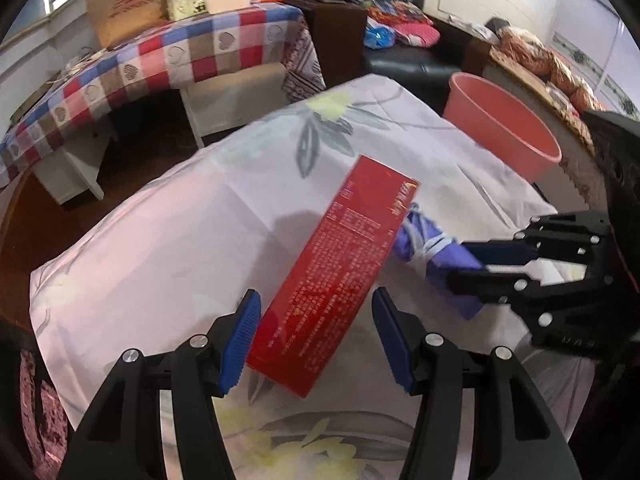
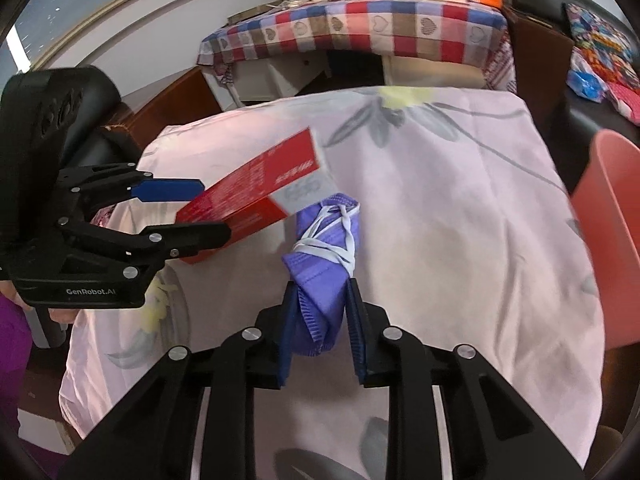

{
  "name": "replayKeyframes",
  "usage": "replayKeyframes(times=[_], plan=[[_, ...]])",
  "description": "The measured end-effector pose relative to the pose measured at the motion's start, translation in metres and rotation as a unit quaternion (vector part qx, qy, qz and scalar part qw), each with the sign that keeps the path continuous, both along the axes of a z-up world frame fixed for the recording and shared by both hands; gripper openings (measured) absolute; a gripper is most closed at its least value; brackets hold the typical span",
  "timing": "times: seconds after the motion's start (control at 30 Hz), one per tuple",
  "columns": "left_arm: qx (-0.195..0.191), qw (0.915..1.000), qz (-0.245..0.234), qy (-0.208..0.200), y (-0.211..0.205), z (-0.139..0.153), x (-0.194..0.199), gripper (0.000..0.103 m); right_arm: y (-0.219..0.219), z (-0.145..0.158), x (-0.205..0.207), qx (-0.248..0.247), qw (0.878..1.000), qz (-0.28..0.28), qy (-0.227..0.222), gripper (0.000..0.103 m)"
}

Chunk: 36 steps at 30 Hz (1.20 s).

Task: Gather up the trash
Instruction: 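Grasp the red box with the left tool while the right tool grasps the purple bag, then carry the red box and purple bag over the pink bin with both tools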

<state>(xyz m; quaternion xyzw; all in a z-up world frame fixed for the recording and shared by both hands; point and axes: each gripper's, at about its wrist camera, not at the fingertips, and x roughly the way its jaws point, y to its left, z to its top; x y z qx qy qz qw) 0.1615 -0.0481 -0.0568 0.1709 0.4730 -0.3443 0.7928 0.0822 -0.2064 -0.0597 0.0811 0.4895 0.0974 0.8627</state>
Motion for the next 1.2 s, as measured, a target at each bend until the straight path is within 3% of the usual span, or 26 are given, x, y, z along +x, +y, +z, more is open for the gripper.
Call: replayKeyframes(times=[0.3, 0.5, 0.6, 1.0, 1.2], plan=[[0.005, 0.9998, -0.019, 0.001, -0.015, -0.003, -0.009, 0.055, -0.024, 0.001, -0.012, 0.011, 0.999, -0.036, -0.001, 0.024], [0.003, 0.9998, -0.017, 0.007, -0.023, -0.002, -0.028, 0.048, -0.038, 0.005, -0.021, 0.015, 0.998, -0.052, -0.009, 0.024], [0.004, 0.9998, -0.002, 0.020, -0.027, -0.006, -0.040, 0.042, -0.047, 0.008, -0.025, 0.019, 0.998, -0.061, -0.015, 0.024], [-0.016, 0.9932, 0.106, 0.044, -0.036, -0.007, -0.076, 0.043, -0.064, 0.015, -0.057, 0.010, 0.998, -0.055, -0.041, 0.024], [-0.022, 0.9893, 0.141, 0.031, -0.044, -0.006, -0.088, 0.042, -0.078, 0.011, -0.074, 0.013, 0.997, -0.058, -0.046, 0.024]])
